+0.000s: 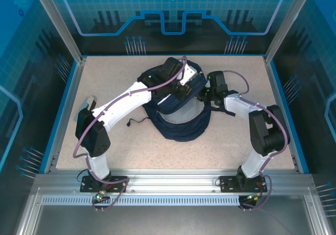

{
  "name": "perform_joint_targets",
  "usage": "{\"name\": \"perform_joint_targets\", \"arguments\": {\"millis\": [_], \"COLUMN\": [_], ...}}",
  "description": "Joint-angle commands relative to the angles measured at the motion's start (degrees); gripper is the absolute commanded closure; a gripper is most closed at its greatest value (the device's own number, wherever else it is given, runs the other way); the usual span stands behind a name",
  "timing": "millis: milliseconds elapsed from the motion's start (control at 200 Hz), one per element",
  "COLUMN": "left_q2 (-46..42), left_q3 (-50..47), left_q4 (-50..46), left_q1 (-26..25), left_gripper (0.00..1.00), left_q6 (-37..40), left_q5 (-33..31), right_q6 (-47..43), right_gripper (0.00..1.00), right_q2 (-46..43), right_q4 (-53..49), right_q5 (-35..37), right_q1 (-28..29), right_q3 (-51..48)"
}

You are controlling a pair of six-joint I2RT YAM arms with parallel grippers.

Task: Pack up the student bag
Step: Move the glasses case into the student bag, then close the student bag at the center of the table.

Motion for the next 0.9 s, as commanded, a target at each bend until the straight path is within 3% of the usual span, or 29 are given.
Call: {"name": "perform_joint_targets", "arguments": {"millis": [0, 305, 365, 505, 645, 895], "left_q2": [0.7, 8.4, 8.6, 4.6, -5.3, -19.2], "left_q3": [3.1, 11.3, 11.4, 5.5, -9.2, -32.8], "left_q4": [4.7, 3.6, 3.5, 4.6, 9.9, 13.4], "left_q1": [-0.2, 0.1, 0.5, 2.7, 6.5, 14.1], "left_gripper": [1.0, 1.0, 0.76, 0.35, 0.22, 0.24], "left_q6": [-3.2, -13.7, -17.6, -25.3, -33.3, -50.0], "left_q5": [3.9, 5.3, 3.9, 3.1, 3.4, 6.7], "right_q6": [-2.2, -9.3, -10.7, -14.7, -17.2, -14.0], "right_gripper": [0.78, 0.56, 0.52, 0.38, 0.24, 0.19], "right_q2": [-8.0, -31.4, -34.8, -37.3, -36.0, -27.1], "right_q4": [-1.7, -29.4, -32.6, -39.2, -42.4, -40.4], "right_q5": [-0.8, 9.1, 9.7, 9.7, 12.3, 16.0], "right_q1": [-2.3, -7.8, -8.4, -7.1, -0.5, 14.6], "right_q3": [-5.0, -17.8, -18.0, -14.4, -9.5, -3.6]}}
